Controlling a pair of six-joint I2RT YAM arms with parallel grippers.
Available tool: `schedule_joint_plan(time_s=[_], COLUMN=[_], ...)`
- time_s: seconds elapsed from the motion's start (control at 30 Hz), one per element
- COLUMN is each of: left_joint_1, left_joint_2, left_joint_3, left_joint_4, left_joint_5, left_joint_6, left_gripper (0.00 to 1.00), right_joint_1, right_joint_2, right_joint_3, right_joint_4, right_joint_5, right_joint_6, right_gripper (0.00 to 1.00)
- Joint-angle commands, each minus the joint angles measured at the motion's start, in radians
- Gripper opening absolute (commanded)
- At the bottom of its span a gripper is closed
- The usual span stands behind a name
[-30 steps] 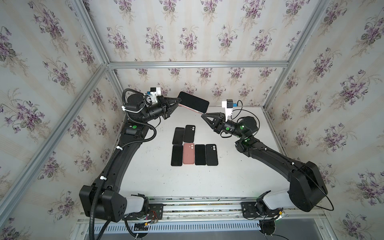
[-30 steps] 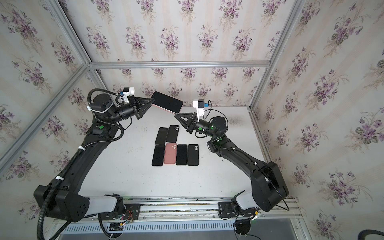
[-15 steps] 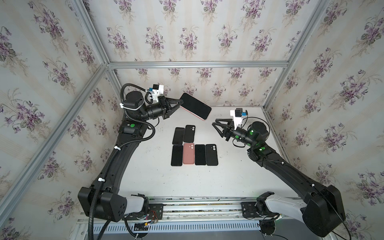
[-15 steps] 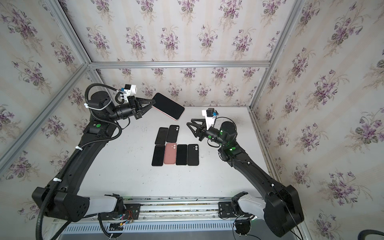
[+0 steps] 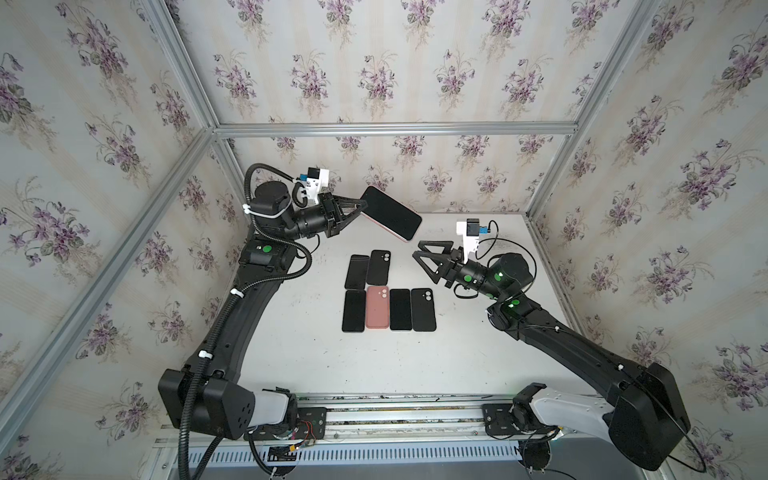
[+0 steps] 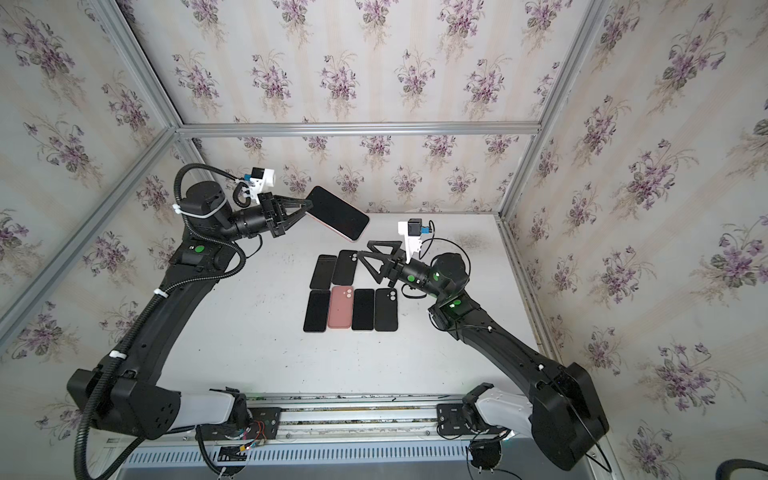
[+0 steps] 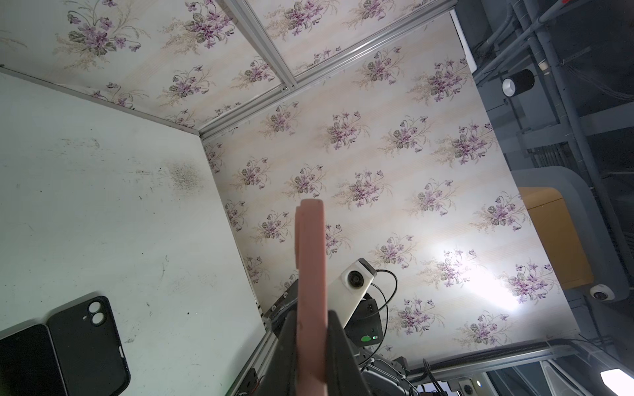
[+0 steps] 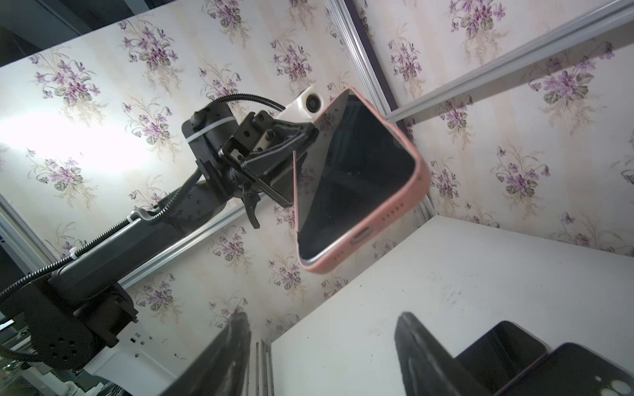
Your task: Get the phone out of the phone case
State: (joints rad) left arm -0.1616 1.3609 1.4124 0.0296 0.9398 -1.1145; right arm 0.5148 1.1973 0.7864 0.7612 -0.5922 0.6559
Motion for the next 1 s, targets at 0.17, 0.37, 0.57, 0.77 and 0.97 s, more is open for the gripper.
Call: schedule_joint_plan(time_s=[0.17, 0.37, 0.57, 0.77, 0.97], left_joint_1=[-0.004, -0.010, -0.012, -0.015, -0.031], left_joint_2=[-0.022, -0.032, -0.032, -0.023, -0.007], left_joint_3=[-0.017, -0.030, -0.052, -0.060, -0.072], left_joint_4=[0.062, 0.080, 0.141, 0.190, 0.287], left_joint_5=[0.010, 0.012, 0.013, 0.013, 0.015], left_joint_6=[-0.023, -0.037, -0.087, -0.155, -0.268], left_gripper=[0.00, 0.00, 0.00, 0.00, 0.00], right_joint_1=[0.005, 0.005, 0.005, 0.007, 0.059], right_joint_2=[0.066, 0.076, 0.080, 0.076, 0.058], right_joint_3=[0.034, 0.033, 0.026, 0.018, 0.025], right_joint_4=[0.132, 0.129, 0.108, 0.065, -0.063], right_joint_5=[0.052, 0.068, 0.070, 0.081, 0.131], right_joint_6=[0.071, 0.068, 0.058, 0.020, -0.106], right_gripper=[0.69, 0.67, 0.65, 0.61, 0.58])
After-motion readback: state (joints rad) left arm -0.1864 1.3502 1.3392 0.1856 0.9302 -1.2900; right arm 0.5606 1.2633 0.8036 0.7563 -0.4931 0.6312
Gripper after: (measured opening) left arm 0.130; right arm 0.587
